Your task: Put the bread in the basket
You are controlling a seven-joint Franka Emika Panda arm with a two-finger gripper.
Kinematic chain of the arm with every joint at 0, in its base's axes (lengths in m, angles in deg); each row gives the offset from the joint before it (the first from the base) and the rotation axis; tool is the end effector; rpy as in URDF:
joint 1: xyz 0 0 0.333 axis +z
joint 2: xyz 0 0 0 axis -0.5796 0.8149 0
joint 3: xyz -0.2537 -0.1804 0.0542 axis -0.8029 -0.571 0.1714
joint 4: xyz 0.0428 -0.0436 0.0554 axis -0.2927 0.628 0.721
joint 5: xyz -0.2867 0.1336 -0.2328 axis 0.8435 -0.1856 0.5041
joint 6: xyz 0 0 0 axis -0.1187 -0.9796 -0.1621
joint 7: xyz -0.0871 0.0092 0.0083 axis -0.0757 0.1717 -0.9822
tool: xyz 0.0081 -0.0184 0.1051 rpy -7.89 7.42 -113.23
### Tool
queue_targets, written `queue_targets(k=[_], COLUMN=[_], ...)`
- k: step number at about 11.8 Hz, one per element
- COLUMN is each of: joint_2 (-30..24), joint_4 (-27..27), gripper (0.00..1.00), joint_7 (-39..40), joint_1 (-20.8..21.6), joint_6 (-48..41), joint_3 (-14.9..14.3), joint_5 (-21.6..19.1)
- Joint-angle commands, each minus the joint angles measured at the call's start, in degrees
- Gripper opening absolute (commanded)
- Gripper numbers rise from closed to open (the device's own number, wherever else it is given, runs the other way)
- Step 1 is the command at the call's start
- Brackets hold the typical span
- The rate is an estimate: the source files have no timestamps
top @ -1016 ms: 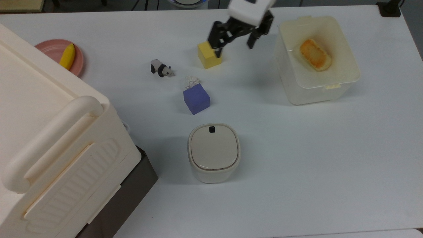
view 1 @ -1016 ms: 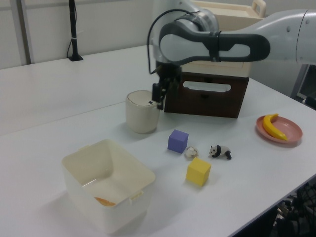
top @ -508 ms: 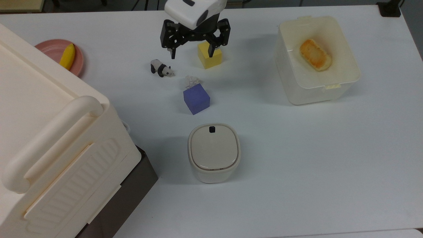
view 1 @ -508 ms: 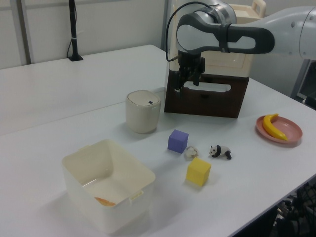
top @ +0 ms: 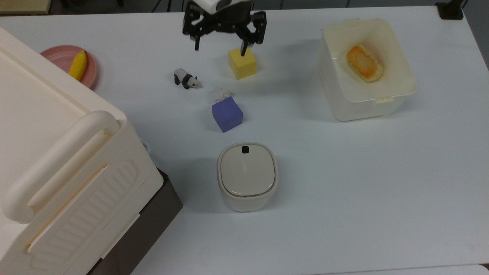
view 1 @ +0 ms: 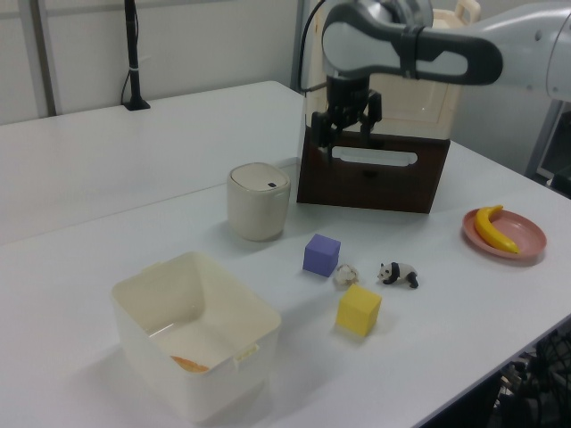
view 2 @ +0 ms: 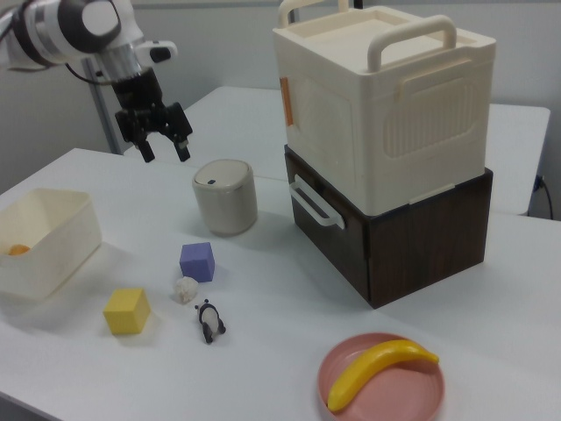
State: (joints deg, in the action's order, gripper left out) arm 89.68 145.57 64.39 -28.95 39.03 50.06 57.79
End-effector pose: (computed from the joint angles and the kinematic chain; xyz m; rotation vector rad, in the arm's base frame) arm 0.6039 0.0767 0.5789 2.9400 0.0213 0.0156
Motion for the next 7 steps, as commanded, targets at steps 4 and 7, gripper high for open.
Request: queue_targets(k=[4, 7], joint_2=[-6.29, -7.35], joint_4=[-0.99, -0.29], gripper=[1.00, 1.00], joint_7=[-2.07, -1.89], joint_1=[0.64, 0.73], joint_6=[-6.06, -5.80], joint_3=[-3.53, -4.33], joint_5=[-1.10, -1.37])
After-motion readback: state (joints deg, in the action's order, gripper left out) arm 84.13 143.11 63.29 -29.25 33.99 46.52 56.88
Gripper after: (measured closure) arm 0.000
